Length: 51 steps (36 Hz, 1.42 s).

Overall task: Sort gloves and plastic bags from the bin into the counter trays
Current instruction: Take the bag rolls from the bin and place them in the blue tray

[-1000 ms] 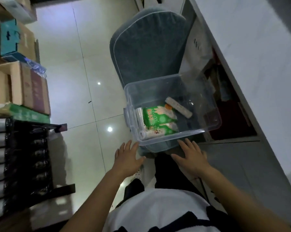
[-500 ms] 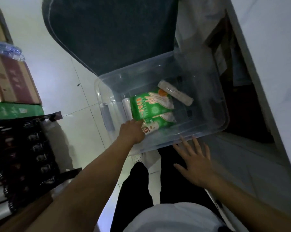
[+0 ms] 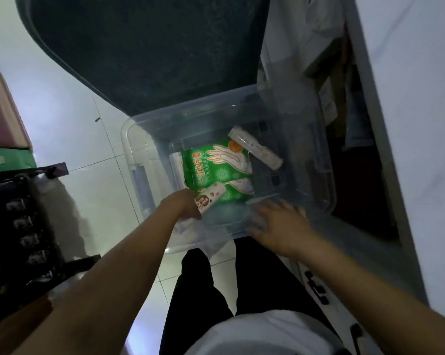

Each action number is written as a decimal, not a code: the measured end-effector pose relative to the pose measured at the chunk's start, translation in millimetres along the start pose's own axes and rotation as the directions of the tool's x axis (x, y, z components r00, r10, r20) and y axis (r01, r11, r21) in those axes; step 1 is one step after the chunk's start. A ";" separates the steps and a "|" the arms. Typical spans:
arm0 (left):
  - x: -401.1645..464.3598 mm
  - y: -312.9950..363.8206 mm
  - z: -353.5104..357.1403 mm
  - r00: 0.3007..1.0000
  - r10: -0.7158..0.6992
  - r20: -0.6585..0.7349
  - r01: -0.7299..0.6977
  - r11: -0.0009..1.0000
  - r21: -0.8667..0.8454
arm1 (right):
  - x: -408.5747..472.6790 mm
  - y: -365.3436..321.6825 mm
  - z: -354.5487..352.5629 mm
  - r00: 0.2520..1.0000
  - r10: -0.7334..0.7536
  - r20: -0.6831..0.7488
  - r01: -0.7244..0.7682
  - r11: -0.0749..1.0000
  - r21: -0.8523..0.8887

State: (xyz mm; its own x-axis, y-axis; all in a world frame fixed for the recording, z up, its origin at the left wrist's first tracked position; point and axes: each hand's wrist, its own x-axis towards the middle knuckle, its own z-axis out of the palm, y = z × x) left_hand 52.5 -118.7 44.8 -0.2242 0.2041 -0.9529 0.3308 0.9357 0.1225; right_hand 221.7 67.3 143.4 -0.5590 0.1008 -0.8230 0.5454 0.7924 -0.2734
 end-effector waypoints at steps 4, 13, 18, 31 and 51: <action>-44.9 -5.3 -12.1 0.985 0.016 -0.174 -0.107 0.843 -0.527 | 59.7 9.9 -50.5 0.982 -0.020 -0.190 0.057 0.980 0.192; -94.5 8.5 15.8 0.969 -0.165 -0.186 -0.174 0.086 -0.981 | 202.9 19.3 -47.8 0.956 0.070 -0.286 -0.045 0.995 0.092; -89.5 10.1 39.2 0.954 -0.246 -0.170 -0.183 -0.031 -0.983 | 249.8 23.9 -22.7 0.956 0.161 -0.246 -0.146 0.986 0.081; -63.4 16.7 34.7 0.967 -0.228 -0.110 -0.124 -0.046 -0.991 | 259.5 38.4 -5.9 0.958 0.047 -0.283 -0.088 0.987 -0.135; -170.6 -5.6 22.4 0.963 -0.060 -0.263 -0.265 -0.036 -0.963 | 81.0 -34.2 -19.0 0.864 -0.324 -0.385 0.380 0.922 0.076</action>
State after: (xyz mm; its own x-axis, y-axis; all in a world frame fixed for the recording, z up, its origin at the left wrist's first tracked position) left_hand 109.5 -165.1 200.4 -0.4767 0.2163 -0.8520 -0.8357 0.1890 0.5156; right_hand 145.9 59.8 95.5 -0.9003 0.0616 -0.4309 0.3380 0.7228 -0.6028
